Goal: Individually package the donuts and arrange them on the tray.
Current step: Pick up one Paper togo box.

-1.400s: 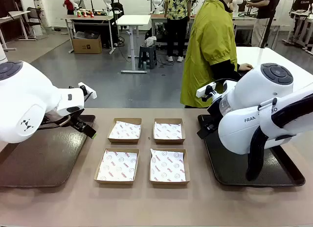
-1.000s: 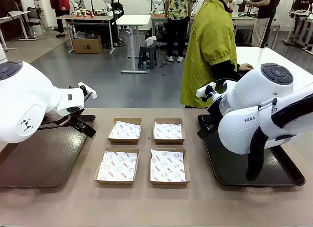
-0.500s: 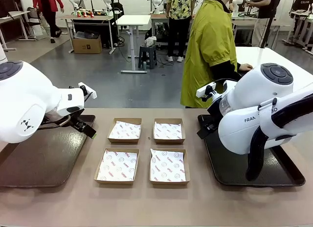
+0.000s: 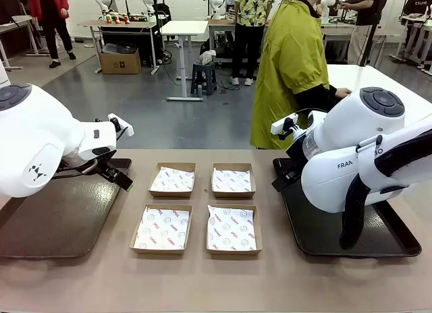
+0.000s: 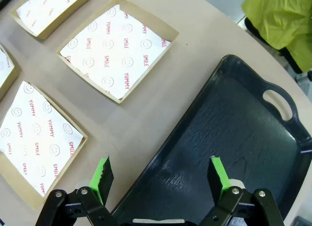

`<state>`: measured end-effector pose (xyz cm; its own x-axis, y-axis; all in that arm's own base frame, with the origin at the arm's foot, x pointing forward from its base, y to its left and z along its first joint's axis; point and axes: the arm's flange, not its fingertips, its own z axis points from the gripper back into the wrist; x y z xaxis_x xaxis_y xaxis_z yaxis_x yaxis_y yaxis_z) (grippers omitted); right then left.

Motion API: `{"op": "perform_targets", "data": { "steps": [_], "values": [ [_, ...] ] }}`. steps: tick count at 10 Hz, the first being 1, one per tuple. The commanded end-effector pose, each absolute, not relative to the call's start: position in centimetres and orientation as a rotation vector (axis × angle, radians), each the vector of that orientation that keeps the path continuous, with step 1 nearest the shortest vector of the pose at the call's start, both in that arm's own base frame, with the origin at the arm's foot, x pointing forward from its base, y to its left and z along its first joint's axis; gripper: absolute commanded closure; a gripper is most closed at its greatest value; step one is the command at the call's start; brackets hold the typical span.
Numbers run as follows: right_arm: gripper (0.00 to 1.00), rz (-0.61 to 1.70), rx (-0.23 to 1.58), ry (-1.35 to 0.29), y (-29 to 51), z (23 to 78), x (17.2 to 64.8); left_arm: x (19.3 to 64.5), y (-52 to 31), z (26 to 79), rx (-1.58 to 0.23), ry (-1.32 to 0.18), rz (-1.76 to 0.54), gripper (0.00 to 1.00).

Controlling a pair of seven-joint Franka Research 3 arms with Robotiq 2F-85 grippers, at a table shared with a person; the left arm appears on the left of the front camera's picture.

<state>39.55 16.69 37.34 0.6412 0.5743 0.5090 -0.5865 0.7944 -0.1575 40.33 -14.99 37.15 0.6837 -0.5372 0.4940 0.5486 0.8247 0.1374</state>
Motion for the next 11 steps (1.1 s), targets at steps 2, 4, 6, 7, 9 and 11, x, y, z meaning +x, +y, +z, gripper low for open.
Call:
{"op": "perform_targets", "data": {
  "steps": [2, 4, 6, 7, 9, 11],
  "values": [
    [0.0, 0.682, -0.003, -0.55, 15.5, 39.2, 34.6, 35.0, -11.6, 38.6, -0.041, -0.524, -0.707, 0.0],
    [0.0, 0.694, -0.047, -0.465, 14.3, 41.0, 29.3, 30.8, -8.2, 40.4, -0.038, -0.507, -0.757, 0.0],
    [0.0, 0.695, -0.12, -0.382, 13.1, 42.6, 24.6, 27.5, -5.8, 41.3, -0.054, -0.454, -0.811, 0.0],
    [0.0, 0.714, -0.141, -0.325, 12.7, 42.8, 22.9, 25.9, -5.3, 41.2, -0.061, -0.411, -0.837, 0.0],
    [0.0, 0.736, -0.134, -0.237, 12.2, 42.0, 21.7, 24.4, -4.7, 40.8, -0.078, -0.318, -0.896, 0.0],
    [0.0, 0.709, -0.188, -0.244, 11.6, 41.4, 24.4, 33.7, -7.1, 47.6, -0.079, -0.343, -0.856, 0.0]
  ]
}}
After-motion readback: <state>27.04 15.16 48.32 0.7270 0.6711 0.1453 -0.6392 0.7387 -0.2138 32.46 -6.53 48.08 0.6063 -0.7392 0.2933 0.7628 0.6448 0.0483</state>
